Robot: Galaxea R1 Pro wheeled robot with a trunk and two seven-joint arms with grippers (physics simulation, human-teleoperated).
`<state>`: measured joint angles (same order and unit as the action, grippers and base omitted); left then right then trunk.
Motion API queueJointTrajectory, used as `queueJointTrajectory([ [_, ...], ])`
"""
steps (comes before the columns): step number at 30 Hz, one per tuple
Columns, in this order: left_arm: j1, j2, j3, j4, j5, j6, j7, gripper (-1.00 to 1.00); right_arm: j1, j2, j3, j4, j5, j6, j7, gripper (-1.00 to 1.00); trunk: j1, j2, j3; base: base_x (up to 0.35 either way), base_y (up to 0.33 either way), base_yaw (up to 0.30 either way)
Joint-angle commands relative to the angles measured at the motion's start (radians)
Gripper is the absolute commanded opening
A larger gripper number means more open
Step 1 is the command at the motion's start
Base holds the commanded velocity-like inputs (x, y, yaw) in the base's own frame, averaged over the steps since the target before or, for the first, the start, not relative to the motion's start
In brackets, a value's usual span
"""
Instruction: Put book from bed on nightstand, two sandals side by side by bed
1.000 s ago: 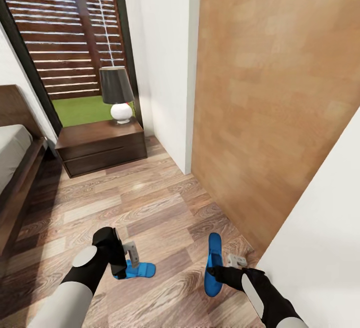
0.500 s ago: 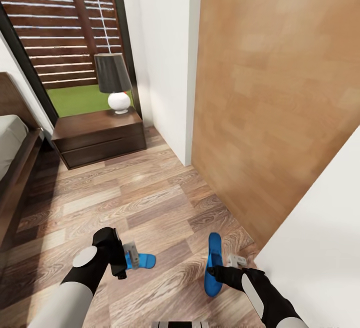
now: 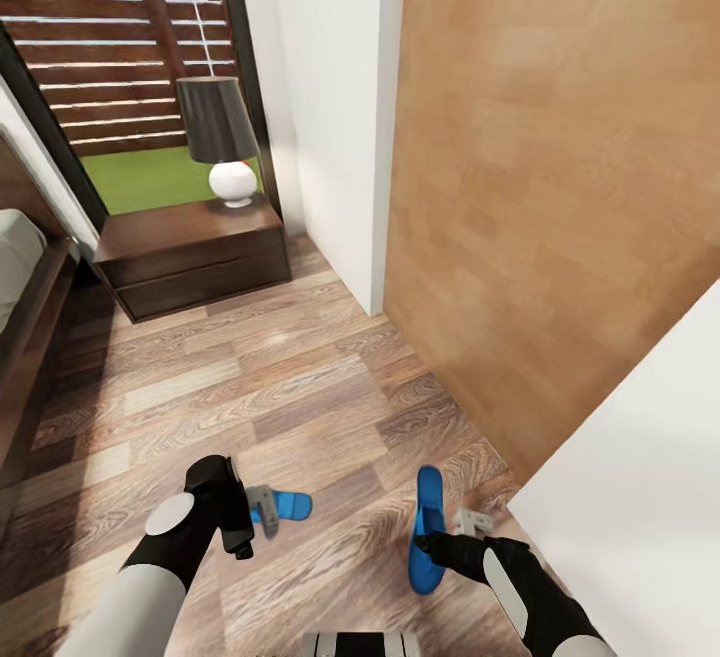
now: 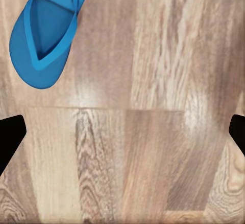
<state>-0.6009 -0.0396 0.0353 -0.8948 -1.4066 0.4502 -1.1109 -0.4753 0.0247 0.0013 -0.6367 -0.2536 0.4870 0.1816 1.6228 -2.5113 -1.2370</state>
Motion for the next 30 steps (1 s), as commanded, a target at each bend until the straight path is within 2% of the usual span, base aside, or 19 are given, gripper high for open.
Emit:
queueJointTrajectory([
  [1,0.0,-0.001,0.003,-0.001,-0.003,0.009,-0.006,1.0,0.0,0.0,0.0,-0.001,-0.006,0.005,-0.002,-1.0,0.0,-0.001,-0.005,0.0,0.0,0.0],
  [11,0.0,-0.001,0.003,-0.001,-0.002,0.009,-0.003,1.0,0.0,0.0,0.0,-0.001,-0.006,0.005,-0.002,-1.0,0.005,-0.003,-0.043,0.0,0.0,0.0],
  [17,0.0,0.0,0.005,-0.001,0.0,0.007,0.068,1.0,0.0,0.0,0.001,-0.001,-0.006,0.005,-0.002,-1.0,0.007,-0.004,-0.067,0.0,0.0,0.0],
  [28,0.0,0.0,0.006,-0.001,0.001,0.007,0.085,1.0,0.0,0.0,0.001,0.0,-0.006,0.005,-0.002,-1.0,0.012,-0.007,-0.109,0.0,0.0,0.0],
  [30,0.0,-0.001,0.006,-0.001,0.001,0.007,0.085,1.0,0.0,0.0,0.001,0.0,-0.006,0.005,-0.002,-1.0,0.012,-0.007,-0.109,0.0,0.0,0.0],
])
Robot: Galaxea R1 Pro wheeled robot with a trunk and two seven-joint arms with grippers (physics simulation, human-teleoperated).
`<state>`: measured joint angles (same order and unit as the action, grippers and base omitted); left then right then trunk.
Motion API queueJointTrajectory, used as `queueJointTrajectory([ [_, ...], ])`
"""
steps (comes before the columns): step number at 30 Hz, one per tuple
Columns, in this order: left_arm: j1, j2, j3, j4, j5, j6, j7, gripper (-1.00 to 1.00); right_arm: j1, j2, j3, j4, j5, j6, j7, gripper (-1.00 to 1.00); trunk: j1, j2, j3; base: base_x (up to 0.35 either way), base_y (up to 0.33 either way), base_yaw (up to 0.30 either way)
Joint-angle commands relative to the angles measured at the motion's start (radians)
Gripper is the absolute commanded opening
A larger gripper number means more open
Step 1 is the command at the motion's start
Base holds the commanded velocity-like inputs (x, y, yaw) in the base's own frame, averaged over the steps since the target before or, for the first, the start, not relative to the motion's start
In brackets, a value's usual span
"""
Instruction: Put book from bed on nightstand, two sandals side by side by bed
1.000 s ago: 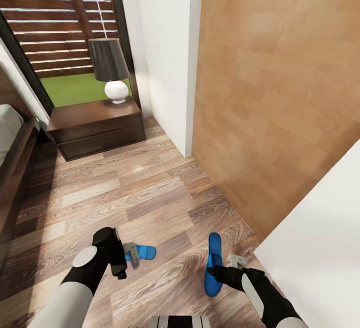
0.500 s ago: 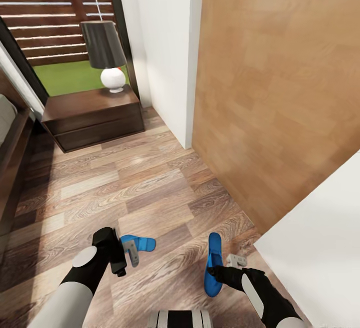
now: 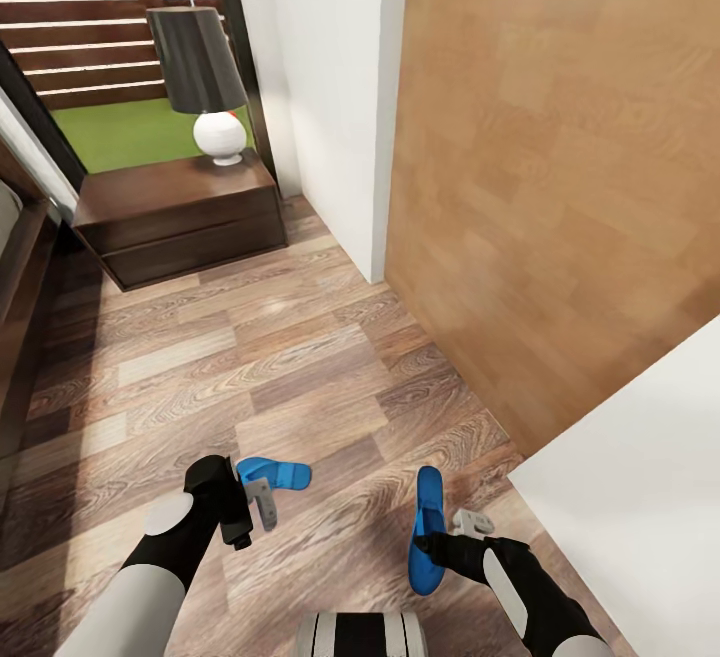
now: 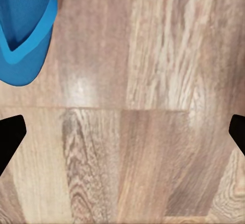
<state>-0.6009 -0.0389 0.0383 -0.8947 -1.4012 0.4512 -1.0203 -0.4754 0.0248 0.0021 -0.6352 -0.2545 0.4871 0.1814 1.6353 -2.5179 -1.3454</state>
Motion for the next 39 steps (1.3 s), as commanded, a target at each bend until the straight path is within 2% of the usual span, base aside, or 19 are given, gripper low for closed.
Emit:
queueJointTrajectory([
  [1,0.0,-0.001,0.003,-0.001,-0.004,0.006,-0.006,1.0,0.0,0.0,0.0,-0.001,-0.005,0.005,-0.002,-1.0,0.0,0.0,-0.001,0.0,0.0,0.0],
  [8,0.0,-0.002,0.002,0.031,-0.005,0.004,-0.006,1.0,0.0,0.0,0.0,-0.001,-0.005,0.005,-0.002,-1.0,0.0,0.0,-0.001,0.053,0.02,0.0],
  [39,0.0,-0.002,0.0,0.034,-0.005,0.004,-0.003,1.0,0.0,0.0,0.0,-0.002,-0.005,0.005,-0.002,-1.0,0.0,0.0,-0.001,0.093,0.016,0.0],
])
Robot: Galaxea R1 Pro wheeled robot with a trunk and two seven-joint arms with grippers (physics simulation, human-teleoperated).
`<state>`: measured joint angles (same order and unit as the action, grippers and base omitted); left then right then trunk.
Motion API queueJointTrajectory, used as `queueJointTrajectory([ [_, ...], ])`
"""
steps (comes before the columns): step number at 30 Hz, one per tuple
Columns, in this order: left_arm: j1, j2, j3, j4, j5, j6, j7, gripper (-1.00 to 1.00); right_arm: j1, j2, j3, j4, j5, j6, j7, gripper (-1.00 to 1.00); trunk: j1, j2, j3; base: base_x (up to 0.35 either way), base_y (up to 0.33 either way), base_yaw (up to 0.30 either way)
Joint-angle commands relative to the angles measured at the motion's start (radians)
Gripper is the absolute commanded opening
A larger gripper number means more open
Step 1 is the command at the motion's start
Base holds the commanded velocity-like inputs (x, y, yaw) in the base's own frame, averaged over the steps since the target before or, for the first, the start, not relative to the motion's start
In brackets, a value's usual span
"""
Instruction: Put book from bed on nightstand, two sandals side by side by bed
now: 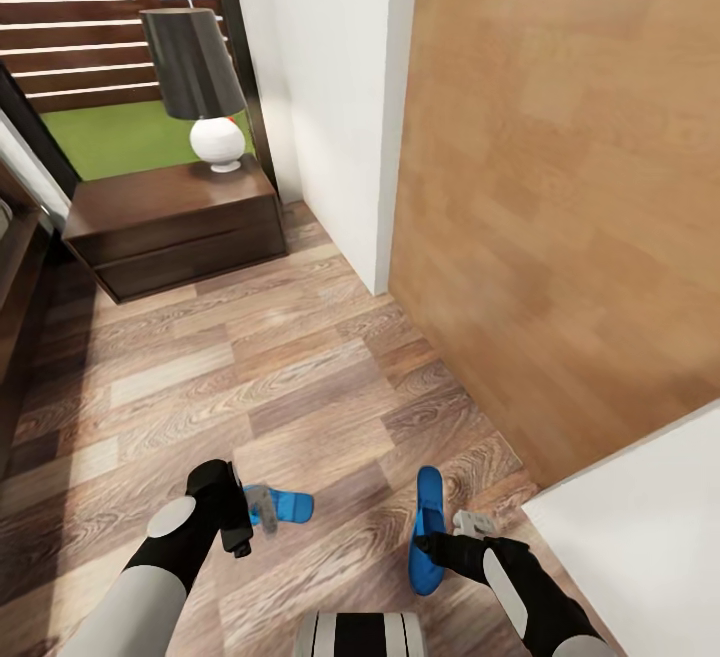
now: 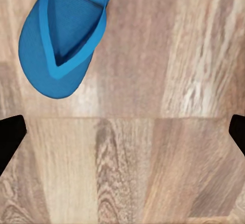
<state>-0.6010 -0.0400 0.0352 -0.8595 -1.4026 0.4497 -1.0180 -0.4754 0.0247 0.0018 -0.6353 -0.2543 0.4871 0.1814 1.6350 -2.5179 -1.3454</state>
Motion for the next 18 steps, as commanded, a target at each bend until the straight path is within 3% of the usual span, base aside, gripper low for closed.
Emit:
queueJointTrajectory([
  [1,0.0,-0.001,0.003,-0.002,-0.003,0.006,0.005,1.0,0.0,0.0,0.001,-0.001,-0.005,0.005,-0.002,-1.0,0.0,0.0,-0.001,0.248,0.0,0.0],
  [6,0.0,-0.001,0.002,-0.001,-0.003,0.006,0.043,1.0,0.0,0.0,0.0,-0.001,-0.005,0.005,-0.002,-1.0,0.0,0.0,-0.001,0.248,0.0,0.0],
  [18,0.0,-0.001,0.003,-0.001,-0.003,0.005,0.051,1.0,0.0,0.0,0.0,-0.001,-0.005,0.005,-0.002,-1.0,0.0,0.0,-0.001,0.023,0.0,0.0],
])
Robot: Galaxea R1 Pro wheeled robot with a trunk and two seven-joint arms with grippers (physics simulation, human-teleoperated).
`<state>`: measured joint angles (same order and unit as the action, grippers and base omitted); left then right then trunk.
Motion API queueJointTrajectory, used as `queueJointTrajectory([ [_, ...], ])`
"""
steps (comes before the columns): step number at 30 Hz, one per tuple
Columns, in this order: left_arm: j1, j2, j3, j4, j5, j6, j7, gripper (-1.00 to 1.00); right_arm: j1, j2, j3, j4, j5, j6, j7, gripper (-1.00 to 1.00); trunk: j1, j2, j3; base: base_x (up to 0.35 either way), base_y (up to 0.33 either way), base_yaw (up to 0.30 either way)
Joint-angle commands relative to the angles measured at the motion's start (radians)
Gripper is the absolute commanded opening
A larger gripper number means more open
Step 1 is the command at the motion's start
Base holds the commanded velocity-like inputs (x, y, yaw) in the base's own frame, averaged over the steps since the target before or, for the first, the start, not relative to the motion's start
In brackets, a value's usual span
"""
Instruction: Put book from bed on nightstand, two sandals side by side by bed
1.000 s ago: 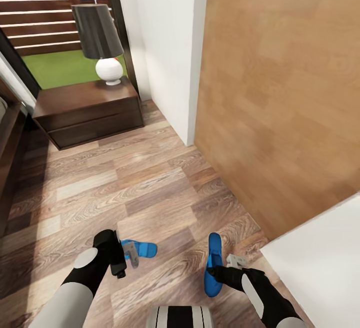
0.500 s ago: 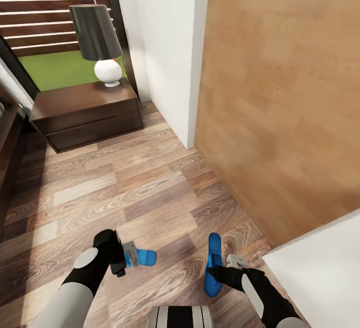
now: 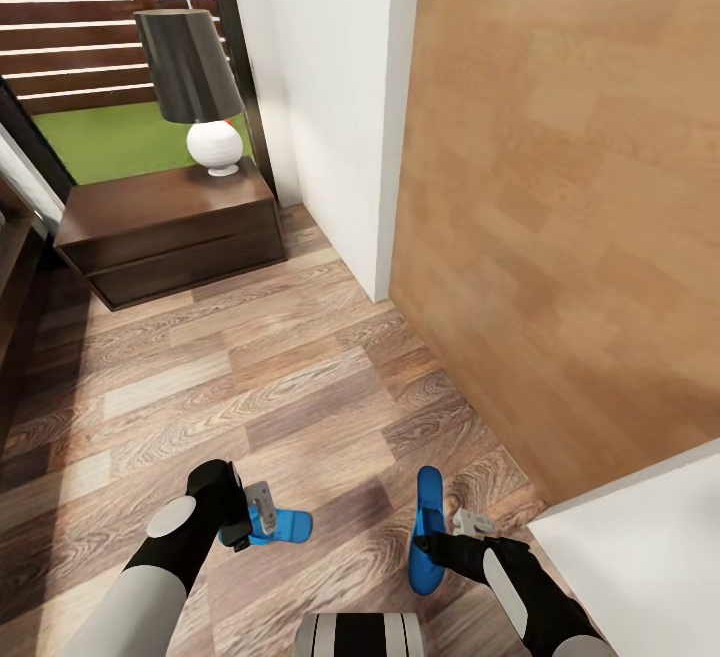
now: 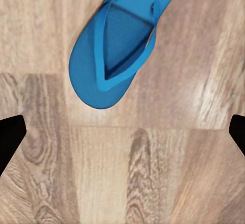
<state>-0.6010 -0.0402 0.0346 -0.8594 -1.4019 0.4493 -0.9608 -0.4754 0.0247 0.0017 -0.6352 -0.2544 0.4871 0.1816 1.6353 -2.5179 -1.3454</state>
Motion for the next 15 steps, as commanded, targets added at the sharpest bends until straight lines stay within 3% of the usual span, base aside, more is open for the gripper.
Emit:
queueJointTrajectory([
  [1,0.0,-0.001,0.003,-0.001,-0.004,0.005,-0.006,1.0,0.0,0.0,0.0,-0.001,-0.005,0.005,-0.002,-1.0,0.0,0.0,-0.001,0.001,0.0,0.0],
  [9,0.0,-0.001,0.004,-0.001,-0.003,0.005,-0.006,1.0,0.0,0.0,0.0,-0.002,-0.005,0.005,-0.002,-1.0,0.0,0.0,-0.001,0.0,0.01,0.0],
  [15,0.0,-0.001,0.003,-0.001,-0.003,0.005,-0.006,1.0,0.0,0.0,0.0,-0.001,-0.005,0.005,-0.002,-1.0,0.0,0.0,-0.001,0.003,0.188,0.0],
])
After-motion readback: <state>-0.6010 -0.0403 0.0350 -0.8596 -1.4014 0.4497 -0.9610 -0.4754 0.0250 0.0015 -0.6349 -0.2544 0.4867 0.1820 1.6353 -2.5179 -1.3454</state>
